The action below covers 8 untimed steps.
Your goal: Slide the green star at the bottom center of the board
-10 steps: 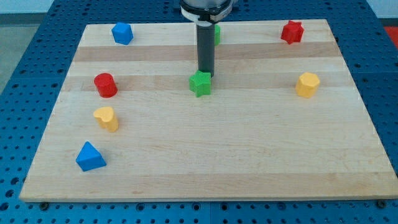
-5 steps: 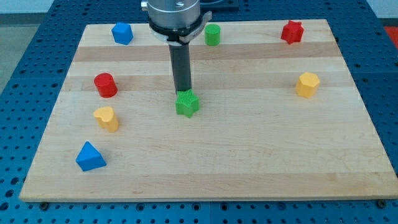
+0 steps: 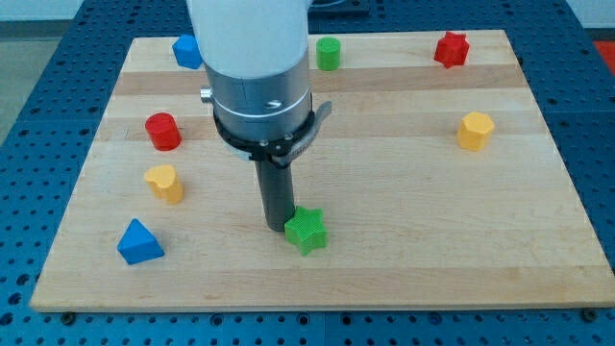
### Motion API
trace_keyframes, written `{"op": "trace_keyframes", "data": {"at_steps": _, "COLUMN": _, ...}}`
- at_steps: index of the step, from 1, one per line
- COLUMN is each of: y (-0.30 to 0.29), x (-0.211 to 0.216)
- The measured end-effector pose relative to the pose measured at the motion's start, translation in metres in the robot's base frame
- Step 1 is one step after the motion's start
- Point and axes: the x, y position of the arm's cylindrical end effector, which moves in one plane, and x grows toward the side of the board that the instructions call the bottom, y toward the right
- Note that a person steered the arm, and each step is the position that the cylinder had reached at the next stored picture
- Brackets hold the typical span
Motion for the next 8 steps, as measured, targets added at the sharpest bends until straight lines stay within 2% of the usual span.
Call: {"op": "trace_keyframes", "data": {"at_steps": 8, "y": 0.028, "x": 0.003}}
